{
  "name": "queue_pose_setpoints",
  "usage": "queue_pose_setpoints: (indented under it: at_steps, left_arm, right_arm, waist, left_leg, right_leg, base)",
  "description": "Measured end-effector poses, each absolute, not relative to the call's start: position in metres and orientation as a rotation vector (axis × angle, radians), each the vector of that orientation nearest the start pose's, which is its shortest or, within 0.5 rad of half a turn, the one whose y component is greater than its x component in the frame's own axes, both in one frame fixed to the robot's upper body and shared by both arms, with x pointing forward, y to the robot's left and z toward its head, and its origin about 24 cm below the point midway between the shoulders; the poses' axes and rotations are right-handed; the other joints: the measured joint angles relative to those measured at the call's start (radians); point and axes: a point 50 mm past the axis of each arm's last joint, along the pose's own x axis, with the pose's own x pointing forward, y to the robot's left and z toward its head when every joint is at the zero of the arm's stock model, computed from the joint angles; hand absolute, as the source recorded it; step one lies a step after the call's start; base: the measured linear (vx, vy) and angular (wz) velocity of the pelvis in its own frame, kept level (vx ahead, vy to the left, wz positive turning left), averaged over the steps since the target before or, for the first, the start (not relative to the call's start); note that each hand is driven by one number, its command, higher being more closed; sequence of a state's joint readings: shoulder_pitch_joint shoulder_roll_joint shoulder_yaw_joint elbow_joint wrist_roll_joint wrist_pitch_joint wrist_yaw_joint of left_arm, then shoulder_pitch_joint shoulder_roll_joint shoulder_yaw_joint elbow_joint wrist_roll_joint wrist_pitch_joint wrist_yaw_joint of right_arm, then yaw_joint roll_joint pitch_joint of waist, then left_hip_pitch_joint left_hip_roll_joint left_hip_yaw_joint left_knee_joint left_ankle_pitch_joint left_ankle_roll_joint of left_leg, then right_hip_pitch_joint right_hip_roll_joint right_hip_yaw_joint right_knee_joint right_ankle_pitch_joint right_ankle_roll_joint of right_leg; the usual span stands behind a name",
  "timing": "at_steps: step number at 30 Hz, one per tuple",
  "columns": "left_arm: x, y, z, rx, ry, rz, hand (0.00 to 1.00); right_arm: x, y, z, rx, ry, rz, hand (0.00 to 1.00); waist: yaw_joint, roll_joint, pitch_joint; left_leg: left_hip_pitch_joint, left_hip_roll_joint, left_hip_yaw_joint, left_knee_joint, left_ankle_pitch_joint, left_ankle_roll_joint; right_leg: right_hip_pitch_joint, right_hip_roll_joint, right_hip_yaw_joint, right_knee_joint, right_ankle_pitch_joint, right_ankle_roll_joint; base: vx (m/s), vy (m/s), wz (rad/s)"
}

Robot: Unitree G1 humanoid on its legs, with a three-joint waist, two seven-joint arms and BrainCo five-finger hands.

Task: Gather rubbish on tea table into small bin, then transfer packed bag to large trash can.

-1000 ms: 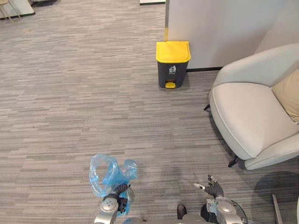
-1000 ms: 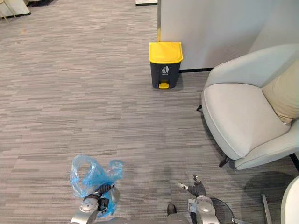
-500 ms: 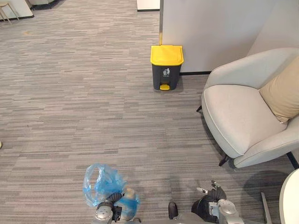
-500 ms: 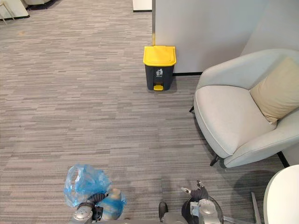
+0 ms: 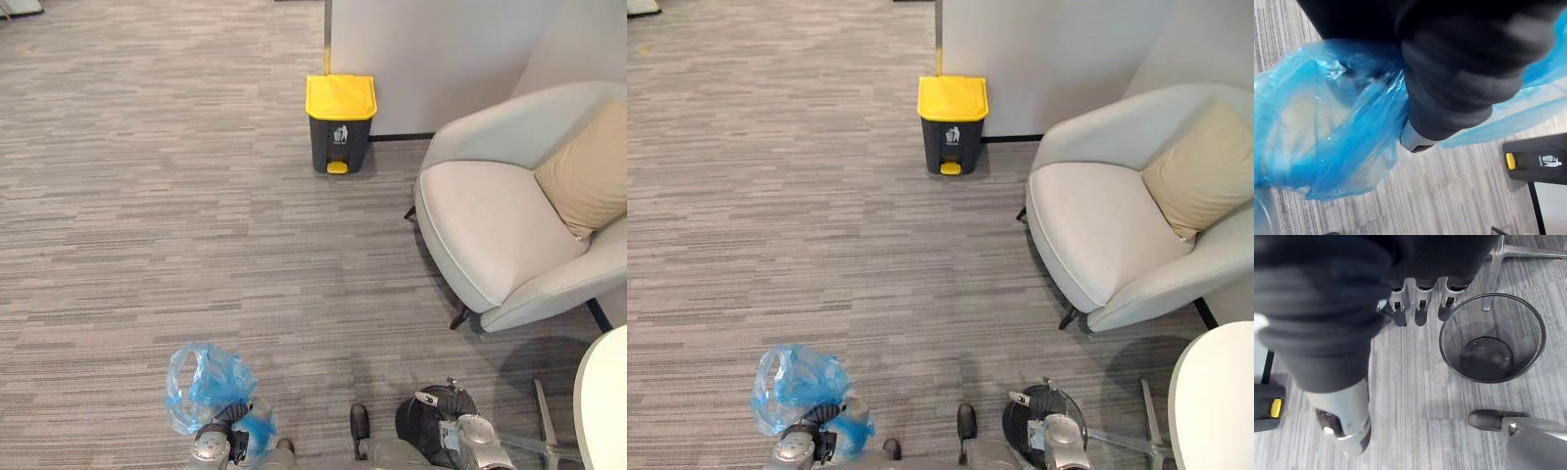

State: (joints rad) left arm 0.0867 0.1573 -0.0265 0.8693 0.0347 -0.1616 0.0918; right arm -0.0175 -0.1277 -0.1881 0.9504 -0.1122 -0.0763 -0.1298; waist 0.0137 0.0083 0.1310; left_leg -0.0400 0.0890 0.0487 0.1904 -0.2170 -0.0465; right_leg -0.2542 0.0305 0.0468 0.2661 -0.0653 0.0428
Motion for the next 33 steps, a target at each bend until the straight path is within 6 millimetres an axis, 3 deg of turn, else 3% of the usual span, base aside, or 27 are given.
queue_pose_setpoints:
  at_steps: [2, 6, 7, 9, 10, 11, 14, 16, 17, 18, 20, 22, 23, 25, 26, 27, 28, 29, 32, 33]
  left_arm:
    - [0.142, 0.209, -0.129, 0.219, 0.783, 0.119, 1.0]
    - [0.152, 0.209, -0.126, 0.22, 0.757, 0.118, 1.0]
    - [0.155, 0.209, -0.123, 0.209, 0.742, 0.126, 1.0]
    - [0.159, 0.213, -0.121, 0.215, 0.729, 0.132, 1.0]
    - [0.161, 0.215, -0.119, 0.221, 0.722, 0.134, 1.0]
    - [0.164, 0.212, -0.119, 0.216, 0.715, 0.128, 1.0]
    - [0.17, 0.208, -0.117, 0.21, 0.703, 0.12, 1.0]
    - [0.175, 0.203, -0.116, 0.196, 0.691, 0.112, 1.0]
    - [0.176, 0.197, -0.116, 0.179, 0.685, 0.107, 1.0]
    - [0.175, 0.194, -0.116, 0.17, 0.683, 0.104, 1.0]
    - [0.173, 0.189, -0.116, 0.146, 0.675, 0.108, 1.0]
    - [0.178, 0.186, -0.112, 0.135, 0.652, 0.105, 1.0]
    - [0.179, 0.185, -0.112, 0.129, 0.646, 0.108, 1.0]
    - [0.182, 0.183, -0.111, 0.126, 0.639, 0.103, 1.0]
    - [0.178, 0.178, -0.113, 0.112, 0.65, 0.099, 1.0]
    - [0.177, 0.178, -0.114, 0.109, 0.656, 0.1, 1.0]
    - [0.175, 0.18, -0.116, 0.116, 0.671, 0.103, 1.0]
    - [0.175, 0.185, -0.116, 0.129, 0.672, 0.108, 1.0]
    - [0.169, 0.185, -0.119, 0.128, 0.694, 0.112, 1.0]
    - [0.167, 0.186, -0.121, 0.128, 0.702, 0.112, 1.0]
  right_arm:
    - [0.157, -0.228, -0.129, -0.194, 0.846, -0.292, 0.0]
    - [0.165, -0.225, -0.126, -0.191, 0.829, -0.282, 0.0]
    - [0.166, -0.224, -0.127, -0.196, 0.832, -0.27, 0.0]
    - [0.169, -0.221, -0.126, -0.205, 0.824, -0.255, 0.0]
    - [0.171, -0.222, -0.125, -0.209, 0.82, -0.253, 0.0]
    - [0.17, -0.226, -0.124, -0.219, 0.82, -0.261, 0.0]
    - [0.172, -0.229, -0.122, -0.207, 0.81, -0.277, 0.0]
    - [0.163, -0.23, -0.126, -0.203, 0.834, -0.288, 0.0]
    - [0.157, -0.231, -0.128, -0.192, 0.843, -0.299, 0.0]
    - [0.156, -0.231, -0.128, -0.184, 0.844, -0.303, 0.0]
    - [0.159, -0.227, -0.125, -0.157, 0.816, -0.31, 0.0]
    - [0.166, -0.225, -0.121, -0.134, 0.782, -0.318, 0.0]
    - [0.168, -0.223, -0.121, -0.118, 0.776, -0.325, 0.0]
    - [0.168, -0.223, -0.121, -0.113, 0.78, -0.328, 0.0]
    - [0.166, -0.227, -0.121, -0.123, 0.782, -0.334, 0.0]
    - [0.164, -0.228, -0.123, -0.126, 0.794, -0.336, 0.0]
    - [0.161, -0.22, -0.127, -0.113, 0.823, -0.318, 0.0]
    - [0.16, -0.219, -0.128, -0.107, 0.826, -0.321, 0.0]
    - [0.163, -0.215, -0.128, -0.1, 0.819, -0.311, 0.0]
    - [0.165, -0.212, -0.127, -0.094, 0.814, -0.302, 0.0]
  waist:
    - [-0.001, -0.017, 0.012]
    - [-0.012, -0.01, 0.057]
    - [-0.013, 0.001, 0.064]
    - [-0.026, -0.011, 0.063]
    - [-0.035, -0.017, 0.064]
    - [-0.049, -0.01, 0.059]
    - [-0.056, 0.007, 0.064]
    - [-0.06, 0.015, 0.067]
    - [-0.052, 0.015, 0.069]
    - [-0.048, 0.017, 0.068]
    - [-0.041, 0.017, 0.069]
    - [-0.017, 0.015, 0.071]
    - [-0.004, 0.014, 0.071]
    - [0.0, 0.008, 0.074]
    - [-0.001, 0.037, 0.061]
    - [0.003, 0.044, 0.068]
    - [0.006, 0.003, 0.061]
    - [0.003, -0.016, 0.055]
    - [0.011, -0.024, 0.054]
    - [0.026, -0.021, 0.053]
  left_leg:
    - [0.008, -0.023, 0.008, 0.039, -0.025, 0.001]
    - [0.095, -0.042, 0.009, 0.006, -0.047, 0.029]
    - [0.112, -0.041, 0.009, -0.002, -0.057, 0.034]
    - [0.136, -0.039, 0.004, -0.01, -0.074, 0.027]
    - [0.158, -0.037, -0.006, -0.026, -0.085, 0.011]
    - [0.172, -0.015, -0.02, -0.042, -0.088, -0.001]
    - [0.159, 0.006, -0.021, 0.016, -0.053, -0.061]
    - [0.082, 0.017, -0.025, 0.26, -0.013, -0.125]
    - [-0.004, 0.035, -0.021, 0.489, 0.066, -0.146]
    - [-0.038, 0.054, -0.01, 0.585, 0.057, -0.139]
    - [-0.138, 0.105, 0.051, 0.769, 0.019, -0.075]
    - [-0.228, 0.124, 0.078, 0.757, -0.007, -0.037]
    - [-0.27, 0.118, 0.081, 0.669, -0.016, -0.023]
    - [-0.287, 0.084, 0.071, 0.41, -0.003, -0.034]
    - [-0.269, 0.07, 0.014, 0.165, 0.066, -0.067]
    - [-0.252, 0.065, 0.015, 0.136, 0.174, -0.049]
    - [-0.223, 0.018, 0.043, 0.096, 0.155, -0.042]
    - [-0.228, -0.019, 0.049, 0.103, 0.133, -0.016]
    - [-0.215, -0.045, 0.107, 0.194, 0.038, 0.014]
    - [-0.179, -0.046, 0.144, 0.196, 0.01, 0.03]
  right_leg:
    - [-0.048, -0.032, 0.006, 0.154, -0.072, 0.015]
    - [-0.128, -0.083, -0.097, 0.371, -0.099, 0.074]
    - [-0.154, -0.088, -0.132, 0.357, -0.119, 0.063]
    - [-0.176, -0.086, -0.159, 0.272, -0.11, 0.048]
    - [-0.17, -0.078, -0.17, 0.196, -0.043, -0.001]
    - [-0.153, -0.06, -0.19, 0.194, -0.019, -0.061]
    - [-0.131, -0.049, -0.212, 0.209, -0.076, -0.092]
    - [-0.026, -0.045, -0.24, 0.13, -0.082, -0.094]
    - [0.067, -0.041, -0.242, 0.062, -0.082, -0.094]
    - [0.107, -0.036, -0.241, 0.037, -0.082, -0.094]
    - [0.214, -0.032, -0.23, -0.023, -0.083, -0.095]
    - [0.262, -0.04, -0.201, -0.071, -0.089, -0.084]
    - [0.279, -0.052, -0.19, -0.084, -0.093, -0.076]
    - [0.306, -0.084, -0.18, -0.09, -0.118, -0.029]
    - [0.308, -0.081, -0.171, -0.082, -0.149, 0.01]
    - [0.311, -0.082, -0.15, -0.073, -0.163, 0.03]
    - [0.322, -0.119, -0.118, -0.087, -0.165, 0.034]
    - [0.321, -0.152, -0.094, -0.102, -0.17, 0.043]
    - [0.316, -0.199, -0.02, -0.032, -0.196, 0.086]
    - [0.284, -0.208, 0.017, 0.064, -0.202, 0.096]
  base:
    - [0.11, 0.049, -0.06]
    - [0.18, 0.065, -0.03]
    - [0.2, 0.053, 0.05]
    - [0.31, 0.002, 0.12]
    - [0.49, -0.074, 0.25]
    - [0.44, -0.07, 0.19]
    - [0.43, -0.091, 0.05]
    - [0.4, -0.103, 0.37]
    - [0.39, -0.094, 0.32]
    - [0.37, -0.061, 0.1]
    - [0.34, 0.005, -0.21]
    - [0.25, 0.094, -0.34]
    - [0.23, 0.183, -0.28]
    - [0.27, 0.258, -0.14]
    - [0.21, 0.226, -0.13]
    - [0.35, 0.337, -0.18]
    - [0.31, 0.245, -0.09]
    - [0.36, 0.293, -0.01]
    - [0.28, 0.205, -0.39]
    - [0.36, 0.185, -0.78]
